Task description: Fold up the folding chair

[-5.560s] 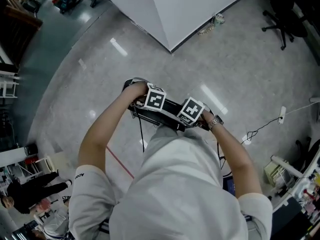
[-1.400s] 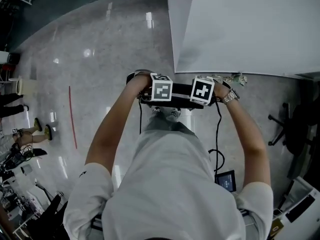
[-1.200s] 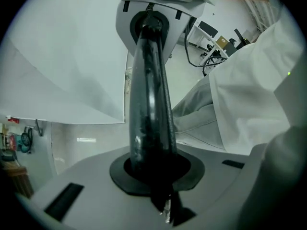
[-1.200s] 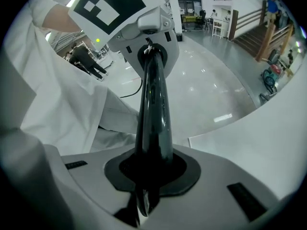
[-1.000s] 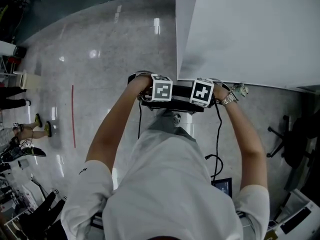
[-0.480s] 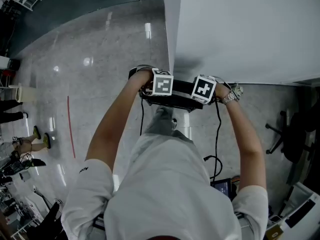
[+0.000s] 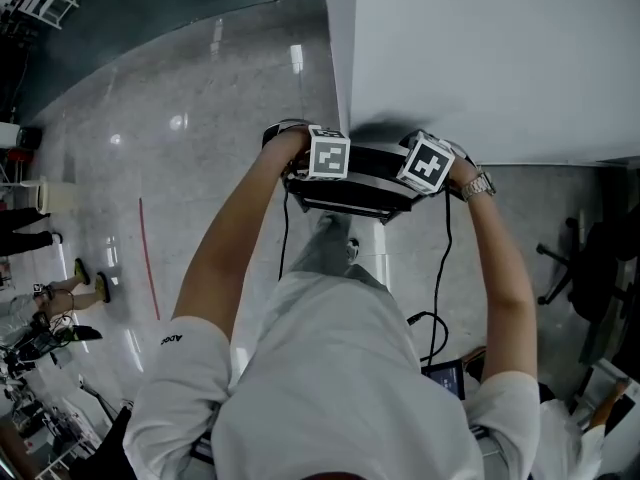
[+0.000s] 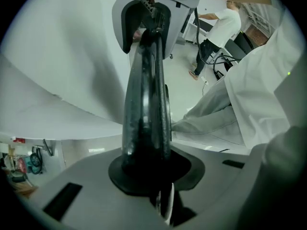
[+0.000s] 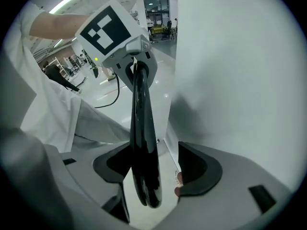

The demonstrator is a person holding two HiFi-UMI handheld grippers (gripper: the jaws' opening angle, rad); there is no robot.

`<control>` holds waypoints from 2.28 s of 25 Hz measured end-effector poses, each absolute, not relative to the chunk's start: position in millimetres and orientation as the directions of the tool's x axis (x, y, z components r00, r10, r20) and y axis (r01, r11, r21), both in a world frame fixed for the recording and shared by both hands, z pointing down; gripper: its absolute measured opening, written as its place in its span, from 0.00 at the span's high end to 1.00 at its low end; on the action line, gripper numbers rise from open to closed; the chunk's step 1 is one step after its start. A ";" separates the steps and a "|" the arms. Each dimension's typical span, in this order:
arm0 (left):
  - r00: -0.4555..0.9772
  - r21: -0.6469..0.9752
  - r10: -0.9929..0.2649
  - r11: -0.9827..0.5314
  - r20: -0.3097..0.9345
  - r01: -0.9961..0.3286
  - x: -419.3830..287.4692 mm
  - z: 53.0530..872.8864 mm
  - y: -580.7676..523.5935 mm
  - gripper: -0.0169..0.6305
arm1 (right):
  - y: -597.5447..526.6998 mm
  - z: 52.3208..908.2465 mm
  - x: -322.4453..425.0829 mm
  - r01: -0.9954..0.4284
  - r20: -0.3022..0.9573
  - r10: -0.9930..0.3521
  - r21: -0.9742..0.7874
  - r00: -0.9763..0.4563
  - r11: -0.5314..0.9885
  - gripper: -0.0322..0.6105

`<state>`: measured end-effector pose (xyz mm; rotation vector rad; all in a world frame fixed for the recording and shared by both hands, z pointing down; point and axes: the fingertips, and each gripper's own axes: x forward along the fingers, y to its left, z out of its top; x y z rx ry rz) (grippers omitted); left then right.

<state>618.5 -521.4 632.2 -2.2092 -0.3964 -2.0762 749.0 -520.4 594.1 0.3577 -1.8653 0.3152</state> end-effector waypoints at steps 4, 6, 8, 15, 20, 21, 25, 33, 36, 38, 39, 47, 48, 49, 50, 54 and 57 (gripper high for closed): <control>0.070 0.110 0.127 -0.972 0.989 0.209 614.0 633.6 -536.8 0.88 | -537.8 561.2 751.0 -0.424 0.923 -0.149 -0.018 -0.356 0.905 0.55; 0.086 0.102 0.118 -0.979 0.989 0.176 614.2 634.5 -552.1 0.88 | -557.0 538.6 758.1 -0.477 0.897 -0.227 0.020 -0.379 0.878 0.55; 0.092 0.095 0.109 -0.985 0.990 0.146 616.4 632.5 -568.1 0.87 | -569.0 519.0 766.6 -0.526 0.869 -0.287 0.037 -0.402 0.850 0.55; 0.102 0.127 0.143 -0.981 0.985 0.150 608.8 629.9 -577.1 0.87 | -542.5 505.2 761.1 -0.618 0.800 -0.297 -0.113 -0.521 0.778 0.55; 0.119 0.115 0.136 -0.979 0.983 0.168 612.8 630.6 -579.5 0.87 | -521.8 528.5 755.4 -0.656 0.776 -0.247 -0.266 -0.580 0.707 0.55; 0.119 0.114 0.136 -0.977 0.983 0.178 614.5 630.3 -577.4 0.87 | -514.3 533.6 755.3 -0.657 0.775 -0.238 -0.281 -0.585 0.700 0.55; 0.119 0.066 0.093 -0.975 0.989 0.214 613.5 624.5 -579.2 0.77 | -483.5 550.2 753.3 -0.659 0.777 -0.207 -0.323 -0.594 0.679 0.55; 0.242 -0.118 -0.075 -0.979 0.967 0.167 609.2 585.1 -593.5 0.66 | -448.2 572.2 740.6 -0.682 0.755 -0.225 -0.369 -0.617 0.632 0.61; 0.298 -0.194 -0.157 -0.976 0.942 0.099 606.3 574.0 -593.1 0.66 | -439.5 574.8 734.7 -0.705 0.752 -0.271 -0.340 -0.602 0.623 0.84; 0.348 -0.233 -0.211 -0.972 0.914 0.023 604.9 558.1 -595.1 0.66 | -436.7 573.1 732.0 -0.712 0.743 -0.296 -0.328 -0.600 0.621 0.91; 0.371 -0.246 -0.235 -0.969 0.898 -0.019 602.5 549.5 -596.8 0.66 | -436.9 571.7 729.9 -0.713 0.736 -0.306 -0.325 -0.603 0.622 0.94; 0.481 -0.323 -0.426 -0.902 0.766 -0.285 558.7 508.2 -564.4 0.89 | -420.6 564.7 680.6 -0.666 0.676 -0.319 -0.344 -0.665 0.662 0.94; 0.477 -0.335 -0.452 -0.889 0.754 -0.312 550.4 507.7 -557.3 0.90 | -418.6 564.6 672.3 -0.654 0.669 -0.311 -0.348 -0.675 0.672 0.94; 0.469 -0.342 -0.473 -0.876 0.746 -0.340 541.4 508.7 -550.2 0.92 | -417.7 564.9 664.1 -0.640 0.663 -0.302 -0.349 -0.685 0.684 0.94; 0.460 -0.342 -0.489 -0.864 0.741 -0.369 532.0 510.6 -543.0 0.93 | -417.7 565.5 656.0 -0.626 0.658 -0.293 -0.350 -0.694 0.697 0.94; 0.451 -0.283 -0.511 -0.829 0.732 -0.482 496.3 521.8 -513.9 0.96 | -421.4 568.4 623.1 -0.572 0.643 -0.254 -0.349 -0.722 0.742 0.94; 0.468 -0.218 -0.530 -0.793 0.708 -0.568 472.5 520.8 -493.4 0.96 | -423.4 563.2 594.5 -0.536 0.631 -0.231 -0.349 -0.741 0.769 0.94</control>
